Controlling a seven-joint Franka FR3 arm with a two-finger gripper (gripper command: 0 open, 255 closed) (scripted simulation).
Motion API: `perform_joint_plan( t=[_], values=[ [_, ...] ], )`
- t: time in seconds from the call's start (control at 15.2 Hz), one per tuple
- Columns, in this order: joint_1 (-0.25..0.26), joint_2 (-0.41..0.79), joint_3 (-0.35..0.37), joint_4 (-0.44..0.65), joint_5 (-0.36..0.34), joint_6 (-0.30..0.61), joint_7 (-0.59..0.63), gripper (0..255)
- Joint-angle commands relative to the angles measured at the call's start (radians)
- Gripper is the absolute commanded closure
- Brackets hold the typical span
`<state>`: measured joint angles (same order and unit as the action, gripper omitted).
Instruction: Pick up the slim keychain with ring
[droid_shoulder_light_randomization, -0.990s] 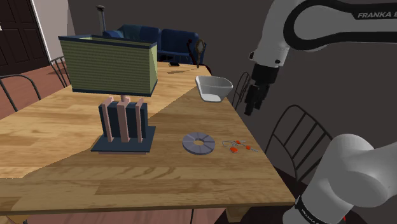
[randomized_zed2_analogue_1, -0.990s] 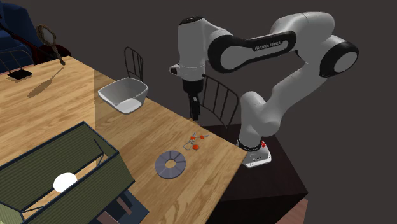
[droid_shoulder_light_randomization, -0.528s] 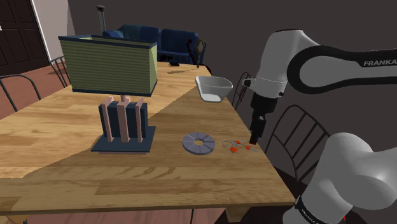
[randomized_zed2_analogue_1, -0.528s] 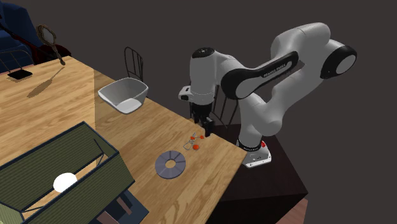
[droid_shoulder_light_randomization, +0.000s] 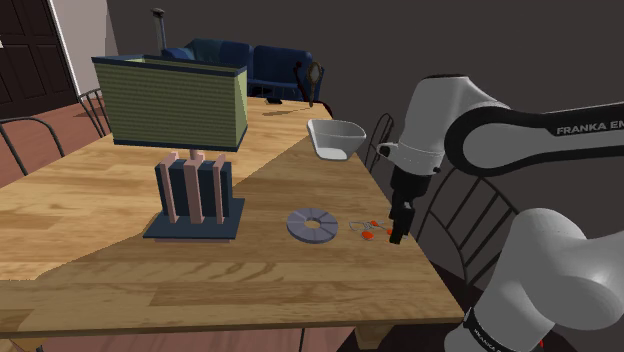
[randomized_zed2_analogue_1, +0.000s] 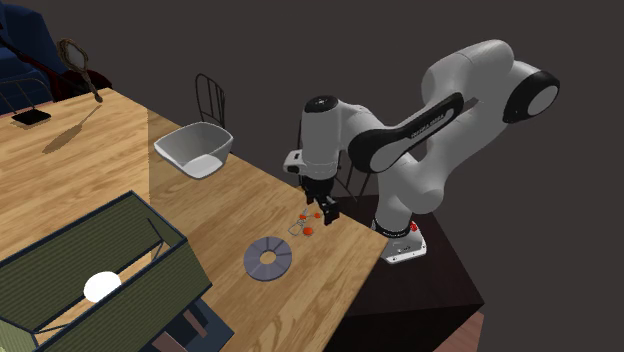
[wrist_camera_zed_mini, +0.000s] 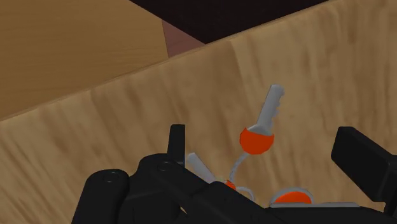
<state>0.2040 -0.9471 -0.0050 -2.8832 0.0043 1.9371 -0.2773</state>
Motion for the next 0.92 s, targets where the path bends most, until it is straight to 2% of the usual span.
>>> perform_joint_plan(
  t=[0.0,0.07,0.66,0.86],
  values=[
    [0.000,0.000,0.000,-0.012,0.000,0.013,0.000,0],
    [0.001,-0.001,0.001,-0.010,0.001,0.009,0.000,255],
    [0.001,0.000,-0.001,-0.012,-0.001,0.012,0.001,255],
    [0.001,-0.010,-0.001,0.024,-0.001,-0.034,0.001,255]
  ],
)
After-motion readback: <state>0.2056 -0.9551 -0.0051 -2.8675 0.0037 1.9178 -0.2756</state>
